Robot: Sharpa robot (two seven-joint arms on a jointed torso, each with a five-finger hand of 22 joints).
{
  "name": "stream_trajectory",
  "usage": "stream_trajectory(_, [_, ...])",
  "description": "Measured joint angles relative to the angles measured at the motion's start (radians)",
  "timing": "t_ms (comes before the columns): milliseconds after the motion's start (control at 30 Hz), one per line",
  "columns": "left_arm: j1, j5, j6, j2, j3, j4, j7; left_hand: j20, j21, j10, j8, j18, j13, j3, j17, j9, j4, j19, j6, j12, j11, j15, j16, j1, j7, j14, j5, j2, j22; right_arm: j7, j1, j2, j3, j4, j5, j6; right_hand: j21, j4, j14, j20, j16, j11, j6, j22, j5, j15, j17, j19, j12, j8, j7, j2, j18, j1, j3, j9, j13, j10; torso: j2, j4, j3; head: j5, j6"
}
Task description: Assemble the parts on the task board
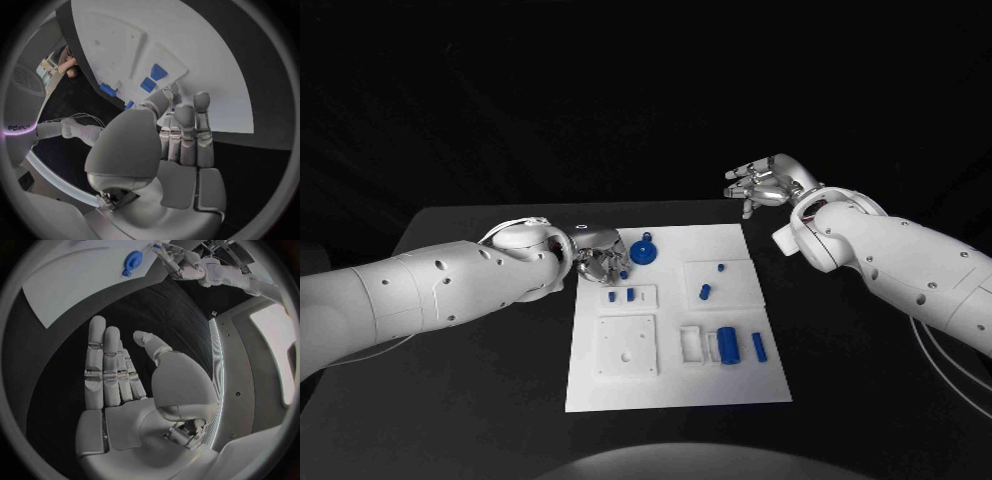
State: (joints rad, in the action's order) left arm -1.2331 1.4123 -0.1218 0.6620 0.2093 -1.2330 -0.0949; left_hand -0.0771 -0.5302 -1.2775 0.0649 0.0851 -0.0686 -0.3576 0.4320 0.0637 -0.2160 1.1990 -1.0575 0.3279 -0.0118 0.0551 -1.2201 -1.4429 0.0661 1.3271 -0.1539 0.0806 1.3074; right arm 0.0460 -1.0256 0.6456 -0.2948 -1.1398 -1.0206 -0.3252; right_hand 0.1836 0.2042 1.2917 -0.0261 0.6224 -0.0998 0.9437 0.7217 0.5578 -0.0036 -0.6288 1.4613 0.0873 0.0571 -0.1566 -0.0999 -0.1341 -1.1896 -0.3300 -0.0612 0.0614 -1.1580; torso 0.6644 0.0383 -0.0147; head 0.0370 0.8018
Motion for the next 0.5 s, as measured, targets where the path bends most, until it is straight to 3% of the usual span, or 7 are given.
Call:
stream_trajectory(367, [0.000,0.001,0.004,0.000,0.000,0.000,0.000,-0.004,0.000,0.002,0.000,0.000,0.001,-0.008,0.001,0.000,0.003,0.004,0.000,0.015,-0.001,0.000,-0.004,0.004,0.000,0.000,0.000,0.004,0.000,0.000,0.001,-0.001,0.000,0.001,0.000,0.000,0.000,0.004,0.000,0.000,0.000,0.000,0.000,0.006,0.004,0.000,0.000,0.000,0.000,0.000,0.000,0.000,0.000,0.000,-0.004,0.000,0.000,0.000,0.000,0.0002,0.0000,0.000,0.001])
stream_trajectory(500, [0.000,0.001,0.004,-0.001,0.000,0.001,0.000,-0.004,0.000,0.006,0.000,0.000,0.001,-0.010,0.001,0.000,0.001,0.004,0.032,0.019,0.003,0.004,-0.004,0.004,-0.017,-0.004,0.000,0.004,0.000,0.000,0.002,-0.001,0.000,0.002,0.000,0.000,0.000,0.004,0.000,0.000,0.000,0.000,0.000,0.006,0.004,0.000,0.000,0.000,0.000,0.000,0.000,0.000,0.000,0.000,-0.004,0.000,0.000,0.000,0.000,0.0000,0.0000,0.000,0.001])
